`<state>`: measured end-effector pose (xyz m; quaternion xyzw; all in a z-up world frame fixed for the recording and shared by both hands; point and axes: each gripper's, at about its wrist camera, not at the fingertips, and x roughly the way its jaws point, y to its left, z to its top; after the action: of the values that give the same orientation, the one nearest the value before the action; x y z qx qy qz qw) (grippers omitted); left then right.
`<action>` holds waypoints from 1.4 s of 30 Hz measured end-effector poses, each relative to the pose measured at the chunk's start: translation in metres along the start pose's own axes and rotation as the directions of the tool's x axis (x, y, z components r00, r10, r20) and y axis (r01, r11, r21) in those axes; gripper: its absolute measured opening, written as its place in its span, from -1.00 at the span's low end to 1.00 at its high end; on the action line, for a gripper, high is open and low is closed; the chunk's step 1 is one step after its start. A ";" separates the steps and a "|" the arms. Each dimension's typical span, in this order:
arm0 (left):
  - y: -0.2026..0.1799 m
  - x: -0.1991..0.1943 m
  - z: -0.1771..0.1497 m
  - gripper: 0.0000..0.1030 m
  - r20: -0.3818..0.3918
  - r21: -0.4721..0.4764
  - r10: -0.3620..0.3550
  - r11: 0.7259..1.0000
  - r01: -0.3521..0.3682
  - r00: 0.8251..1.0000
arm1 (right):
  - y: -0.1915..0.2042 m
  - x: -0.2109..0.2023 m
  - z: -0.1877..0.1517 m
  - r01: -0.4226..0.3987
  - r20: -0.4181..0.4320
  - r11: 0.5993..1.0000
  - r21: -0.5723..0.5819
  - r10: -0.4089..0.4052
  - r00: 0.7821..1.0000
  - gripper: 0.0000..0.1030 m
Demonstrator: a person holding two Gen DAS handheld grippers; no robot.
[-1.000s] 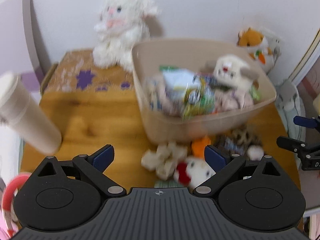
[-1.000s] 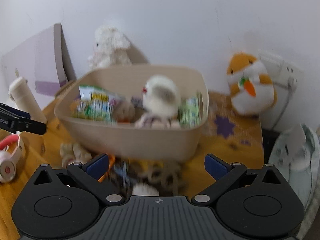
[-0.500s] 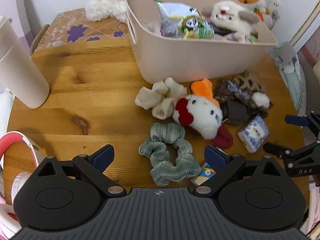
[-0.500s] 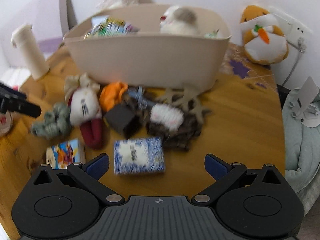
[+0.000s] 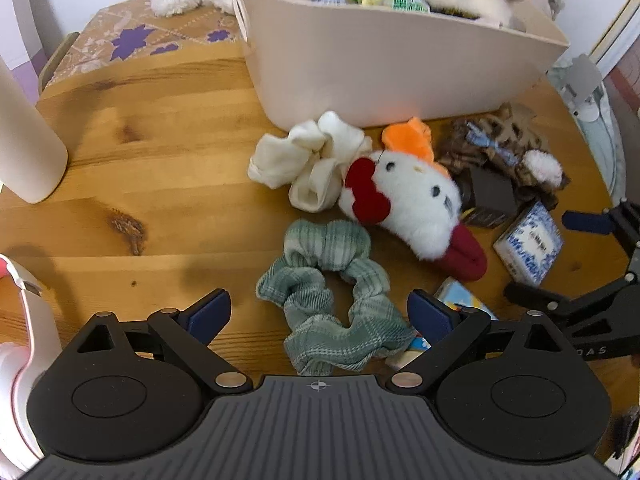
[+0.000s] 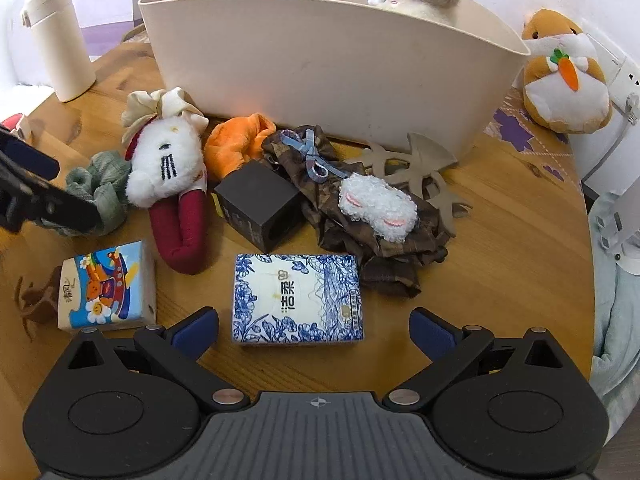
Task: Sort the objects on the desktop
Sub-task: 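Grasp the green scrunchie with left tool while right tool grasps blue-white tissue box, then carry scrunchie and tissue box into the basket and open both tools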
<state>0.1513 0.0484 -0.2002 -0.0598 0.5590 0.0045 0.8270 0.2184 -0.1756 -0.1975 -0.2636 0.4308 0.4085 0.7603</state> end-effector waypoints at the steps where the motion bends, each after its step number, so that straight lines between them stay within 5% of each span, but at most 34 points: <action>1: 0.000 0.001 -0.001 0.67 0.002 -0.003 -0.011 1.000 0.011 1.000 | -0.002 0.001 0.001 -0.002 0.003 1.000 -0.001 0.002 1.000 0.96; 3: 0.001 0.002 -0.002 0.22 -0.006 -0.013 -0.045 0.999 0.045 0.999 | -0.001 0.002 0.002 -0.007 0.009 1.000 -0.001 0.007 1.000 0.86; 8: -0.003 0.005 -0.001 0.19 -0.002 0.017 -0.048 0.999 0.048 0.999 | -0.001 -0.001 0.004 -0.028 0.027 1.000 0.000 0.028 0.999 0.51; 11: -0.005 0.004 -0.002 -0.12 0.012 0.036 -0.042 0.998 0.042 0.999 | -0.001 -0.004 0.005 -0.048 0.030 0.999 0.002 0.048 0.998 0.25; 15: -0.008 0.003 -0.004 -0.41 0.012 0.064 -0.052 0.997 0.051 0.999 | -0.003 -0.005 0.007 -0.053 0.020 0.999 0.008 0.052 0.998 0.16; 42: 0.013 -0.082 0.001 -0.53 0.218 0.119 -0.051 0.993 0.026 0.975 | -0.044 -0.082 0.048 -0.021 0.222 0.999 -0.026 0.026 0.975 0.16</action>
<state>0.1210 0.0665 -0.1251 -0.0217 0.4620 -0.0372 0.8858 0.2523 -0.1950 -0.1005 -0.2201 0.3414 0.4493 0.7957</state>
